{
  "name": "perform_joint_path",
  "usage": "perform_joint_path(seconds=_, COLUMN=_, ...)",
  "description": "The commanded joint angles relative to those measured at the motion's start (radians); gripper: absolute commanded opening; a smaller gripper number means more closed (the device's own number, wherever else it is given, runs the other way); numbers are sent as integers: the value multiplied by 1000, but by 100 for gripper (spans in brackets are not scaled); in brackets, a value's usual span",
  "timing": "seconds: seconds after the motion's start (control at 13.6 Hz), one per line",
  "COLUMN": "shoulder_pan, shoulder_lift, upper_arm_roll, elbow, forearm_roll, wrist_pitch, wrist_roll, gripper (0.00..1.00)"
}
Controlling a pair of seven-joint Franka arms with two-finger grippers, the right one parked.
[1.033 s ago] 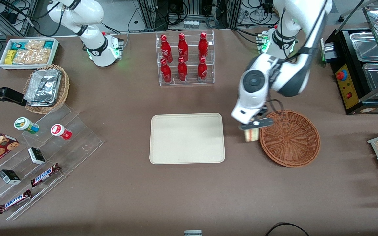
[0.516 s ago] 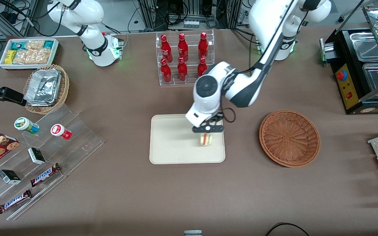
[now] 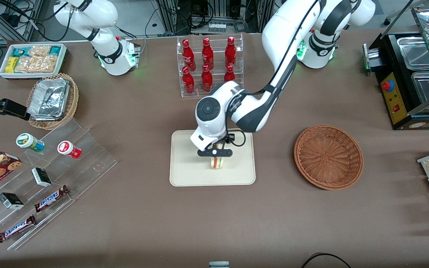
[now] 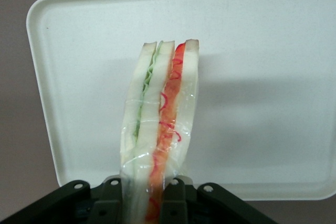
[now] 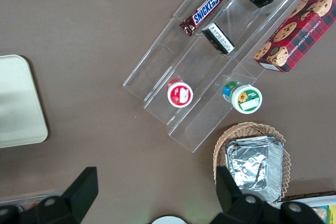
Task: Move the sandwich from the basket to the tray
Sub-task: 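Lift the sandwich and carry it over the cream tray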
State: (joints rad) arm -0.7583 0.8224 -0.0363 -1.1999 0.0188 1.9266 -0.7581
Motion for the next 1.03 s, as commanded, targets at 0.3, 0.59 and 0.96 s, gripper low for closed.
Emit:
perform_joint_path(seconds=0.3, shoulder_pan=-13, shoulder_lift=103, upper_arm_roll=21, elbow=120, forearm_roll=24, wrist_pitch=-28, wrist_roll=-38, gripper=0)
perform_joint_path(seconds=0.59, shoulder_pan=-15, shoulder_lift=124, upper_arm_roll=21, elbow=118, forearm_roll=30, wrist_pitch=18, wrist_roll=-49, gripper=0)
perform_joint_path(seconds=0.96, shoulder_pan=-13, shoulder_lift=132, upper_arm_roll=19, elbow=118, forearm_roll=44, wrist_pitch=35, wrist_roll=-49, gripper=64)
